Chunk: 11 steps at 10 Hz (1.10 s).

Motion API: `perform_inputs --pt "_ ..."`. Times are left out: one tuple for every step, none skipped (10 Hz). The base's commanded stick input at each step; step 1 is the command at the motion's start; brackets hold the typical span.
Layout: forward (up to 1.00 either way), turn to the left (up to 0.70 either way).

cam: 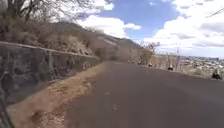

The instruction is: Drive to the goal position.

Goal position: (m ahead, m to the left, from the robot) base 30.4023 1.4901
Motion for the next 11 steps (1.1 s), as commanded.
perform_inputs --pt "0.70 0.00" --pt "0.70 0.00" --pt "0.70 0.00" --pt "0.70 0.00" --pt "0.70 0.00" --pt "0.70 0.00" --pt "0.70 0.00" --pt "0.70 0.00" --pt "0.70 0.00" --pt "0.70 0.00" --pt "0.70 0.00"
